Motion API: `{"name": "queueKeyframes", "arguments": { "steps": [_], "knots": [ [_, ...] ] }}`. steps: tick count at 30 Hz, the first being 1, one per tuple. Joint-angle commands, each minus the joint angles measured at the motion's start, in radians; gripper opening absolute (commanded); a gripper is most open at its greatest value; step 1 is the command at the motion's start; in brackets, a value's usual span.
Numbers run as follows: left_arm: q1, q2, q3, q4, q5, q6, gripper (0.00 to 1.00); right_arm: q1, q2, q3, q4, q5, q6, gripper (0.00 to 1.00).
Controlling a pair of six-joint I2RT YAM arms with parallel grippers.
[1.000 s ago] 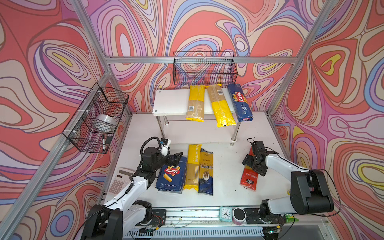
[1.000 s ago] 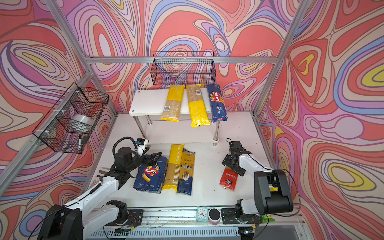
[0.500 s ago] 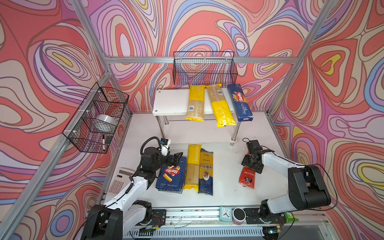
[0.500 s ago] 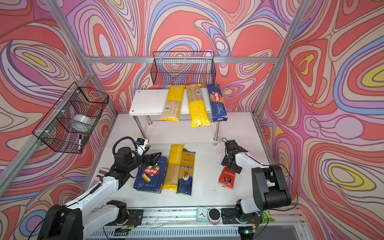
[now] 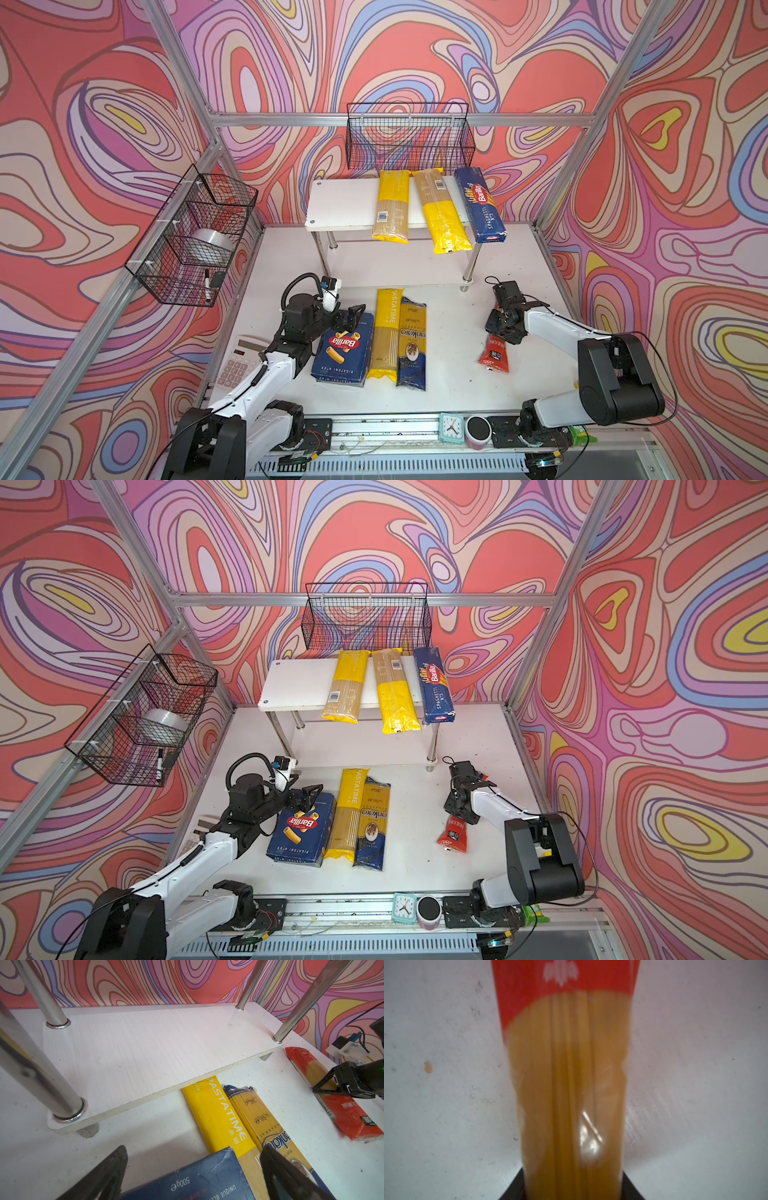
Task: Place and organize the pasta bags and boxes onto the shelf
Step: 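Lift the red spaghetti bag upright off the table with the right gripper, then carry the upright red bag up toward the shelf with the right gripper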
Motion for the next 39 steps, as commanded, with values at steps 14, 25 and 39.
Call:
{"name": "queueKeyframes", "arguments": {
  "steps": [14, 25, 39],
  "knots": [
    [-0.004, -0.001, 0.025, -0.004, -0.007, 0.009, 1.00, 0.009, -0.069, -0.026, -0.027, -0.044, -0.014, 0.18],
    [-0.005, -0.001, 0.024, -0.004, -0.009, 0.009, 1.00, 0.008, -0.124, 0.009, -0.054, -0.032, -0.024, 0.00],
    [-0.005, 0.002, 0.028, -0.005, -0.009, 0.009, 1.00, 0.008, -0.263, 0.125, -0.140, -0.023, -0.046, 0.00]
  ]
}}
